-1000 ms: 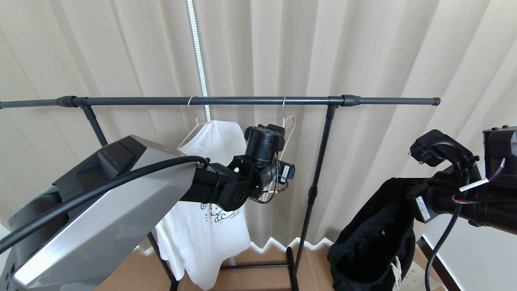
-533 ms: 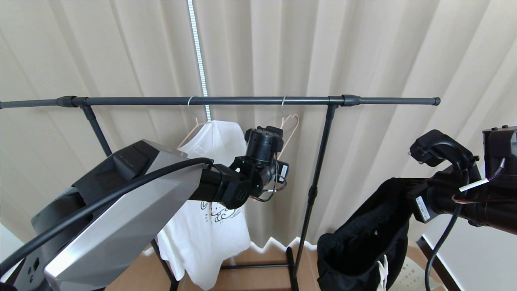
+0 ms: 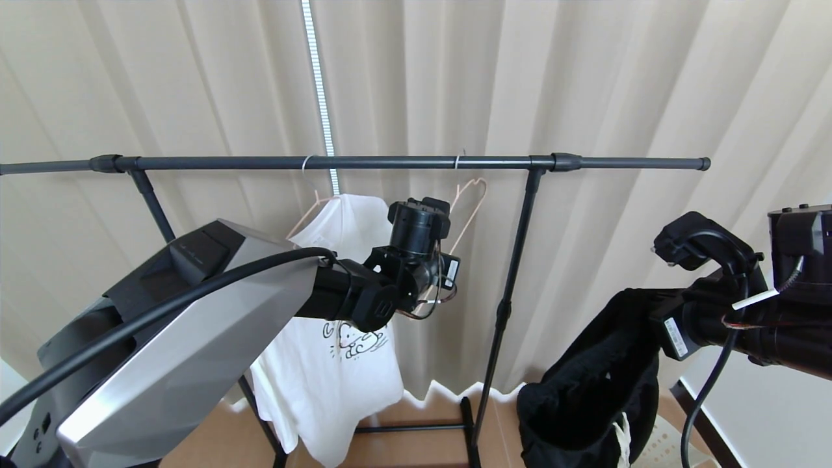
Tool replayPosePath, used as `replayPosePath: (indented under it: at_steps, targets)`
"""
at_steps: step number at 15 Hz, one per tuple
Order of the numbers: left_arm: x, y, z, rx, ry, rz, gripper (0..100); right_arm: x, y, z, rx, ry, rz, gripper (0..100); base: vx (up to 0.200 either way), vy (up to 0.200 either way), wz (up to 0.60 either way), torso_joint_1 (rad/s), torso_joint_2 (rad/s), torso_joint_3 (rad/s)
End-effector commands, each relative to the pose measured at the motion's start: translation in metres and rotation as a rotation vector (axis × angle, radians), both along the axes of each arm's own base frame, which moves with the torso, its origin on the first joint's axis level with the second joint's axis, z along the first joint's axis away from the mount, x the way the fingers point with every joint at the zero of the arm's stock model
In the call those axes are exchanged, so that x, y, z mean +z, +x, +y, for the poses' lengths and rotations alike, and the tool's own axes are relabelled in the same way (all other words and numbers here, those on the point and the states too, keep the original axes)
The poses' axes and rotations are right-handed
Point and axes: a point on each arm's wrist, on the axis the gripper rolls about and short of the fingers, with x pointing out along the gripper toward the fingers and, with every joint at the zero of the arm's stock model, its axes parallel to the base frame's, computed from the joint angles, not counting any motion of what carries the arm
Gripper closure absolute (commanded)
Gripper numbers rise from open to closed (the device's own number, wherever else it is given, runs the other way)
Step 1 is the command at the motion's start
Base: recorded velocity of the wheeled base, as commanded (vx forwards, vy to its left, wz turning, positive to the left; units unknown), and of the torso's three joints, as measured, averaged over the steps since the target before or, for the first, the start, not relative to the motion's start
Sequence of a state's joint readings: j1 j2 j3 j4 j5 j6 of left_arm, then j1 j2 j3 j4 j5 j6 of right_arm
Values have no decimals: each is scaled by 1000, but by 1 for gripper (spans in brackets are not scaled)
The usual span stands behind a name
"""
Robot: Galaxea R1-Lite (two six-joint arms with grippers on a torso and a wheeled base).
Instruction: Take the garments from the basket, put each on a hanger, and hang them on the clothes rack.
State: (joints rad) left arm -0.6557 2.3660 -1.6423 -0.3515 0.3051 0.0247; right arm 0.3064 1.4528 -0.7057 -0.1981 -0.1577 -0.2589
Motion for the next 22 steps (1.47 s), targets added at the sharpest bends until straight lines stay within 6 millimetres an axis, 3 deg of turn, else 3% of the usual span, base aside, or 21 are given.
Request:
replayPosePath:
  at_steps: [1,7,12,17,22]
  targets:
    - [7,-2,1,0,-10,-11,100,-1,0,0,0,-1,3,100,0,0,0,0,0,0]
    - [22,-17,11,-2,-27,-20,100,0,0,0,2,0,0,100,0,0,0,0,0,0]
    - [26,-54,38,-10,-45,-35,100,2,-4,9,40,13,-7,100,0,0,0,0,0,0]
    - [19,-113,73,-40,-56,-52,100,4,-14,34,85,86,-1,100,0,0,0,0,0,0]
    - [-3,-197,130,-144,-72,-35,100,-3,-8,52,37,104,4,100,0,0,0,0,0,0]
